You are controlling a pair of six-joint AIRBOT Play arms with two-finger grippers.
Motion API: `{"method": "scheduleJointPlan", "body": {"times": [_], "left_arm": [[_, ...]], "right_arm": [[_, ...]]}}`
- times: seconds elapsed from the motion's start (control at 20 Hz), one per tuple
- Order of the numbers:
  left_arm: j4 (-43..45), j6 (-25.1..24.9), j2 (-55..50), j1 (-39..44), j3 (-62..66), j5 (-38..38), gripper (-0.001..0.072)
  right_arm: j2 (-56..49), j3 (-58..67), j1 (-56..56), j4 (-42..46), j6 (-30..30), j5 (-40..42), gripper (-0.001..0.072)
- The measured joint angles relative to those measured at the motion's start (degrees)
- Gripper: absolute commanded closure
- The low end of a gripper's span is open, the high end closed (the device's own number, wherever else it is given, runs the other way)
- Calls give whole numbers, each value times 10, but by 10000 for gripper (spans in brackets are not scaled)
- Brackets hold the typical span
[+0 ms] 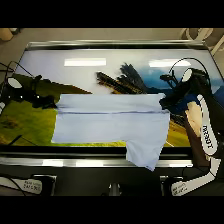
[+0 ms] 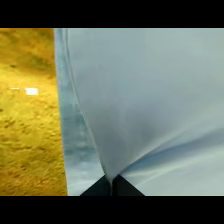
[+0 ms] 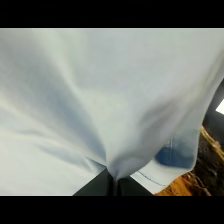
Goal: Fold the shirts.
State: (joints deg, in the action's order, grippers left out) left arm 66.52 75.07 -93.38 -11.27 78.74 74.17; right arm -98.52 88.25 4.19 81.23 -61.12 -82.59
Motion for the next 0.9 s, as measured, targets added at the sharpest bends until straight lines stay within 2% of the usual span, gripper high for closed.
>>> {"method": "scheduleJointPlan", "body": {"times": [0.25, 0.3, 0.35, 0.4, 0.45, 0.75, 0.9], "left_arm": [[21, 9, -8, 2, -17, 12, 678], [21, 10, -9, 2, -19, 12, 581], [24, 12, -10, 3, -19, 12, 383], [26, 15, -10, 3, -18, 13, 272], [26, 20, -11, 2, -15, 18, 258], [38, 46, 26, -36, 34, 95, 259], [43, 47, 92, -62, -40, 108, 259]], "right_arm": [[0, -40, 0, 0, -19, 9, 686], [0, -43, 0, 0, -24, 12, 647], [1, -45, 0, 0, -30, 14, 459], [1, -46, 0, 1, -31, 16, 250], [2, -45, 0, 1, -34, 16, 197], [61, -15, 59, 0, -18, -43, 221], [113, -60, 99, 3, 1, -80, 221]]}}
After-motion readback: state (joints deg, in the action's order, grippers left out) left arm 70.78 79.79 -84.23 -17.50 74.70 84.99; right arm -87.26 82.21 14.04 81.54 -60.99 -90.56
